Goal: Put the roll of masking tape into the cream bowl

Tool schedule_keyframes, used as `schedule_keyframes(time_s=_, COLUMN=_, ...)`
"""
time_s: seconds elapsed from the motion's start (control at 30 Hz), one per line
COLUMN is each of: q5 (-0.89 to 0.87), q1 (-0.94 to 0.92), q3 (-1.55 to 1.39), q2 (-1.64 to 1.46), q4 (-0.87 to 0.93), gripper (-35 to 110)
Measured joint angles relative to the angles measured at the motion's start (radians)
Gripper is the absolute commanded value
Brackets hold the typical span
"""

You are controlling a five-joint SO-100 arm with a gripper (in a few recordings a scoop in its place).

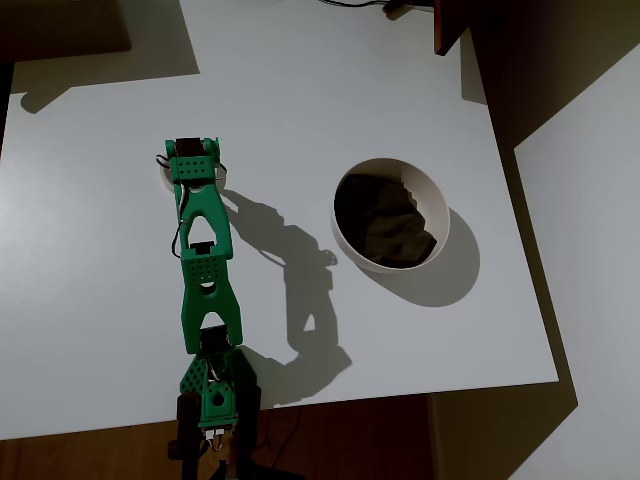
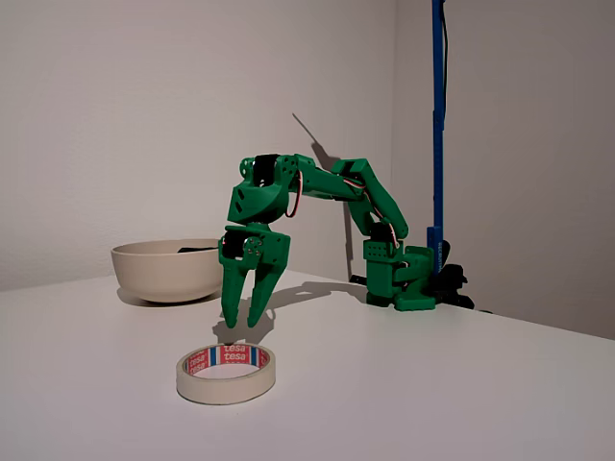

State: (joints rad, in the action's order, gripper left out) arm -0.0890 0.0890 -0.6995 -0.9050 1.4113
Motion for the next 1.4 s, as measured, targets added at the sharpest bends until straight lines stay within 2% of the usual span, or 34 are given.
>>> schedule_keyframes(time_s=0.13, q5=0.000, q1=-0.009, q3=0.000, q2=0.000, q4=0.009, gripper=18)
schedule_keyframes(time_s=1.4, q5=-0.028, q1=0.038, q3=0.032, q2=0.103, q4=0.006, gripper=17)
